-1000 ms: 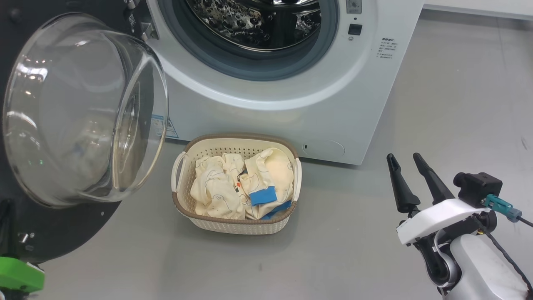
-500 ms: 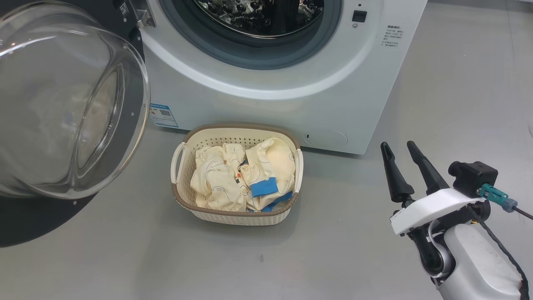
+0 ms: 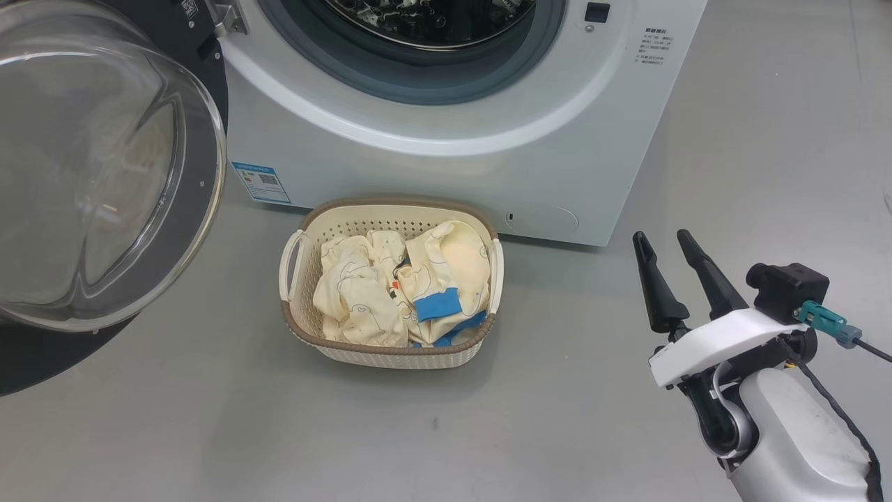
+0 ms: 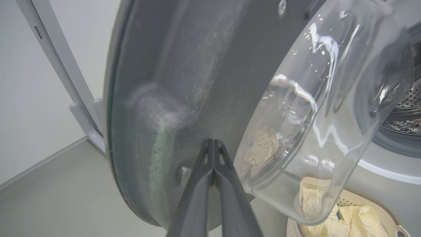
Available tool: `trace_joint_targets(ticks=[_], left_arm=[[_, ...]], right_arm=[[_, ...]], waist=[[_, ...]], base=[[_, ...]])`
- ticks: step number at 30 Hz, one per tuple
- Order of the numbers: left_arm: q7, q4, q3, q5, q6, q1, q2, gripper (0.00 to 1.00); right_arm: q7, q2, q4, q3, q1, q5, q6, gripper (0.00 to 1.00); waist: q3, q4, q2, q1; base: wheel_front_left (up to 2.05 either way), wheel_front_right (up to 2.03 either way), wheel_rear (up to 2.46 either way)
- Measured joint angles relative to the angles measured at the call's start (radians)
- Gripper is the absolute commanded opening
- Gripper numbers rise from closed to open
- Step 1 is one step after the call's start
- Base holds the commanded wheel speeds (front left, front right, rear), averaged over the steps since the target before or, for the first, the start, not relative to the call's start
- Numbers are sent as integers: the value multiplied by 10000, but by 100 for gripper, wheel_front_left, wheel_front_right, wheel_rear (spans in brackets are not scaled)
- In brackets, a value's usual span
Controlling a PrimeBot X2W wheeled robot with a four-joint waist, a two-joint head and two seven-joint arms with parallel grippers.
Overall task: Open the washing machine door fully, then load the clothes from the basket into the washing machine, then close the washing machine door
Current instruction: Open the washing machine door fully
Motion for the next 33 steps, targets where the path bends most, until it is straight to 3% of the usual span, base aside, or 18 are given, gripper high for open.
trace_joint_targets(ticks=[33], left_arm=[[-420,1074,-518,-61,-426,-737,-115,0]], right_arm=[[0,13,196,98,-41,4,0,100]], waist=[[-30,108,0,0]], base=[[0,0,0]])
